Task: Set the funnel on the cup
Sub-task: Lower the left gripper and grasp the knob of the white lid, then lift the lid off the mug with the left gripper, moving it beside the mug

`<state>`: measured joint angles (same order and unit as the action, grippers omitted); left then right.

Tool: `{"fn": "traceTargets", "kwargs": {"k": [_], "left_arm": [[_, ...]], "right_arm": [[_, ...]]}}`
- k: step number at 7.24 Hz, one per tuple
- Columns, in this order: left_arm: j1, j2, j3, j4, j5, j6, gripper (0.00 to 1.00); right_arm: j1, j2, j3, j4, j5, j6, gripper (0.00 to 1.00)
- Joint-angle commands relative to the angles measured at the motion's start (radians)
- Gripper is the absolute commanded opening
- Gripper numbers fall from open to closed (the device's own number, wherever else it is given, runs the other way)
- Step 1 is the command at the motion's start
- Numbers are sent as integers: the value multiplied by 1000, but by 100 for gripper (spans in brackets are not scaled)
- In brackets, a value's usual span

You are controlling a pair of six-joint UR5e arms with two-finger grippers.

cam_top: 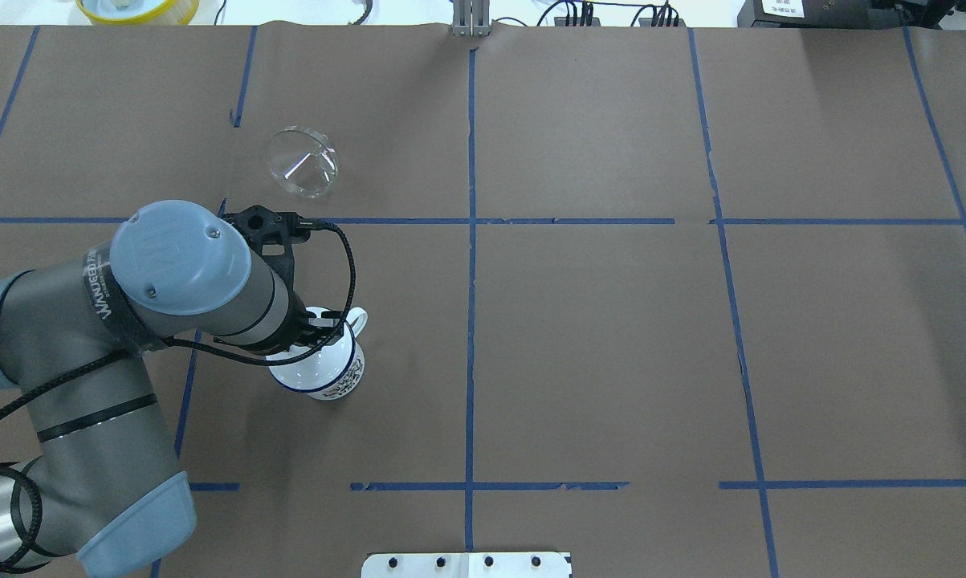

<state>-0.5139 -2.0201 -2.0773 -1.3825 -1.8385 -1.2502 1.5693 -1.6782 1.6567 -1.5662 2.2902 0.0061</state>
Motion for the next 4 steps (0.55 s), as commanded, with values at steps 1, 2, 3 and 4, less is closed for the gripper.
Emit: {"fn": "traceTargets", "kwargs": {"k": [1,2,3,4], "left_arm": [[-17,0,-61,22,-2,0,0],[-68,-2,-84,57,-2,2,0],[-118,-2,-101,94,-2,76,0],[-151,21,-103,105,-2,166,0]], "right_arm": [[0,0,0,0,0,0,100],[0,0,0,0,0,0,100],[0,0,0,0,0,0,100],[0,0,0,0,0,0,100]]}}
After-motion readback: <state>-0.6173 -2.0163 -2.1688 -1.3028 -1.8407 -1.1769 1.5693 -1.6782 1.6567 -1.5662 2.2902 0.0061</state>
